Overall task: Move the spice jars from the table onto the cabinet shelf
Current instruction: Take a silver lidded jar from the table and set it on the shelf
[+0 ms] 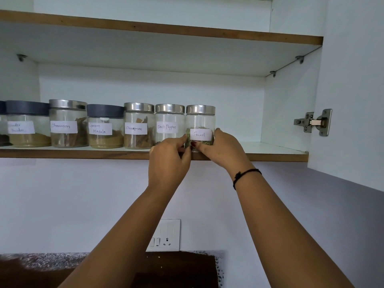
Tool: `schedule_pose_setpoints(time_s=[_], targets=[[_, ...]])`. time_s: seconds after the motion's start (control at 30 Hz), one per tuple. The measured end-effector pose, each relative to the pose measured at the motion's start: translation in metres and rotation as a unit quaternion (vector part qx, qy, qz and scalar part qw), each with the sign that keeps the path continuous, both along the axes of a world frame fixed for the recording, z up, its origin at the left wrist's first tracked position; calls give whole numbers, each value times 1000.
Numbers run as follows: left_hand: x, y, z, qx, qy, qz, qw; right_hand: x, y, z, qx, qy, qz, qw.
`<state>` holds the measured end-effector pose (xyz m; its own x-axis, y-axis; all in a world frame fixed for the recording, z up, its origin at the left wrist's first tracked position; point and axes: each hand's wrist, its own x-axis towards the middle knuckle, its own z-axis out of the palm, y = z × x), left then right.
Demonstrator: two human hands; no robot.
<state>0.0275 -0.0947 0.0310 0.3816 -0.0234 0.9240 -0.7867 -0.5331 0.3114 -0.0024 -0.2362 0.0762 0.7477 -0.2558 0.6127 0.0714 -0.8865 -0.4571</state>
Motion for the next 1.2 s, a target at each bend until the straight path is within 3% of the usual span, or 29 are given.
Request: schedule_pose_setpoints(time_s=[0.27,0.43,0.5,0.7,0.87,1.03,1.2], targets=[[-3,1,-2,-1,1,2,1000,-12,6,-8,27,-58,5,998],[-4,3,-2,-5,-7,-18,1000,-23,11,-32,-85,-99,-87,988],[-4,4,-3,-11,-18,-28,999,-31,8,-39,-97,-122,-72,985],[-3,2,-4,-35,-3,-36,999,-50,-8,-51,21,-184,57,981],[-8,2,-6,-37,20,-68,997,-62,-16,-61,40,-186,82,978],[-35,9,-30,-135,62,-233,961,-76,-10,-81,126,-203,136,961],[-67,5,-76,-143,146,-300,932,-111,4,-108,190,-205,191,941]])
